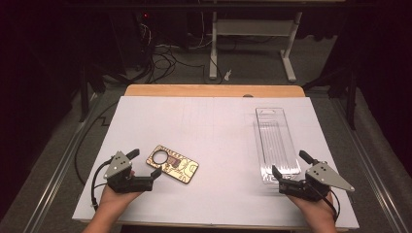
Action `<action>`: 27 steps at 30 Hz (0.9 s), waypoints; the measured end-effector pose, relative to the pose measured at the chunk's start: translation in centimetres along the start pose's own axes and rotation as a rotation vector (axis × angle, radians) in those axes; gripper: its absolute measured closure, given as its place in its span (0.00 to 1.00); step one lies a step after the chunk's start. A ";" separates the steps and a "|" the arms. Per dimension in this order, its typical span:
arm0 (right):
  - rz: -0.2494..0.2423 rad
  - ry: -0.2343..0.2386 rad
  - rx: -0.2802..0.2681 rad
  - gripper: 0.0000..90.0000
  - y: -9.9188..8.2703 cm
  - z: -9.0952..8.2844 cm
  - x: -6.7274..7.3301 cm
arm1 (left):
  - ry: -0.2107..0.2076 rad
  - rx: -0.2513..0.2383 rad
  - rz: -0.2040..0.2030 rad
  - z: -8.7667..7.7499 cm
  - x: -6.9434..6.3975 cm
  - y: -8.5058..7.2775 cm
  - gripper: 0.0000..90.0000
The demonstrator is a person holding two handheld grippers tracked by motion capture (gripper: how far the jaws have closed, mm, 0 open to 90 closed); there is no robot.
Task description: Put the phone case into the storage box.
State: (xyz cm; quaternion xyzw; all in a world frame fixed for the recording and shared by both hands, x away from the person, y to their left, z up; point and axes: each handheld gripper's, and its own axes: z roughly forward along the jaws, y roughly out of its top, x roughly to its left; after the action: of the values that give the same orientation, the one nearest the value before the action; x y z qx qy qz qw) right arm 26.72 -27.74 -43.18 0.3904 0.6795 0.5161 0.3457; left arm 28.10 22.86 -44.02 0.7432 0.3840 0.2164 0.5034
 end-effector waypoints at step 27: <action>-0.005 0.002 -0.012 0.00 0.1 -0.2 0.1 | -0.089 0.043 -0.021 0.5 -1.0 0.5 0.40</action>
State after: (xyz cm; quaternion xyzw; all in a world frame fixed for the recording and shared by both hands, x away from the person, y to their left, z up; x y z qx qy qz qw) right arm 26.53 -27.66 -43.02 0.3862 0.6775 0.5199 0.3487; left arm 28.02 21.68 -43.72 0.7585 0.3738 0.1696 0.5063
